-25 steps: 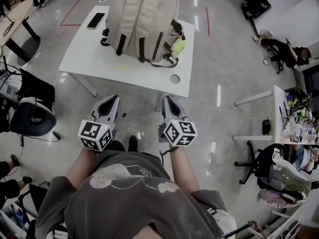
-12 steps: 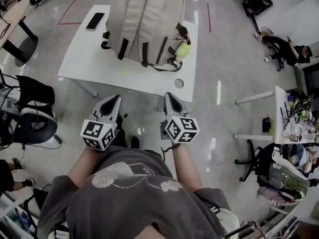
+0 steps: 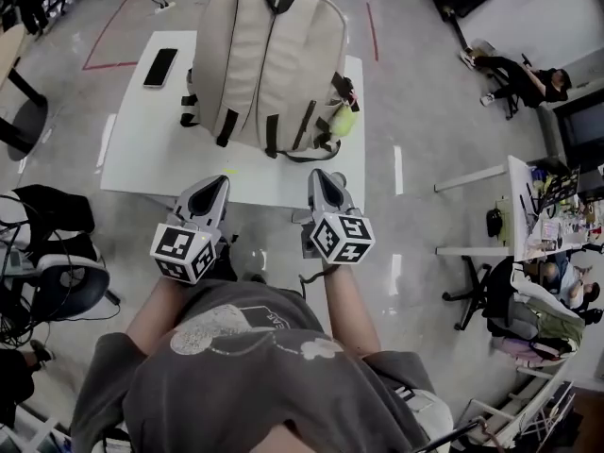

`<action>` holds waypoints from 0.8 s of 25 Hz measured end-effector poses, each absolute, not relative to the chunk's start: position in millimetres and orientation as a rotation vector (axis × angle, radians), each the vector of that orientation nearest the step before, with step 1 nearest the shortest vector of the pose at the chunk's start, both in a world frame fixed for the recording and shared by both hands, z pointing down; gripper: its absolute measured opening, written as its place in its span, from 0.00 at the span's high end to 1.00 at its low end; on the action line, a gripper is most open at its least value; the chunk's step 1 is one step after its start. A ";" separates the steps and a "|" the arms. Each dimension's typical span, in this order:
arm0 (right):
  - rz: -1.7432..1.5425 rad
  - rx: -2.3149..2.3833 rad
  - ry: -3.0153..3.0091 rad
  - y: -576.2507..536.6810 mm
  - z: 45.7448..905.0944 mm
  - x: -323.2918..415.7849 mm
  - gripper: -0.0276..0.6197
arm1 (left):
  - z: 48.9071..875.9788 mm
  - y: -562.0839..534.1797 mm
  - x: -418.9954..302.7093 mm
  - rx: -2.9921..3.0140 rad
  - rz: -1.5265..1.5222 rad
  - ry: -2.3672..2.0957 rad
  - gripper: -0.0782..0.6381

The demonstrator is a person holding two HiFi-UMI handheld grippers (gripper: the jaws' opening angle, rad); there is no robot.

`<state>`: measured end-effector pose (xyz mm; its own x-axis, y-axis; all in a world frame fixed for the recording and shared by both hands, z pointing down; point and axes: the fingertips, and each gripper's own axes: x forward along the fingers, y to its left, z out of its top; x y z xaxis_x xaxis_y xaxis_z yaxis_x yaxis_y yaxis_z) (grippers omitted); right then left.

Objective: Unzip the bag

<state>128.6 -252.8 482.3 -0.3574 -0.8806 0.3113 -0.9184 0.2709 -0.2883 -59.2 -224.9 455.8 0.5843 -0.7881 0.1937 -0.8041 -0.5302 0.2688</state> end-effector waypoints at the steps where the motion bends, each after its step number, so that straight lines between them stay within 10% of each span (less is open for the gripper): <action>1: 0.644 1.727 -2.421 -260.1 483.9 125.0 0.96 | 456.1 -232.2 -63.3 2.489 0.062 -1.291 0.88; 20: 0.545 1.813 -2.233 -335.0 510.3 112.0 0.94 | 483.6 -314.4 -79.1 2.545 0.100 -1.142 0.88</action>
<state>112.0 -335.0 510.3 -0.2191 -0.8944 0.3898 -0.9735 0.1733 -0.1495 -79.1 -314.4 483.6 0.6728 -0.7112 0.2036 -0.7357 -0.6145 0.2847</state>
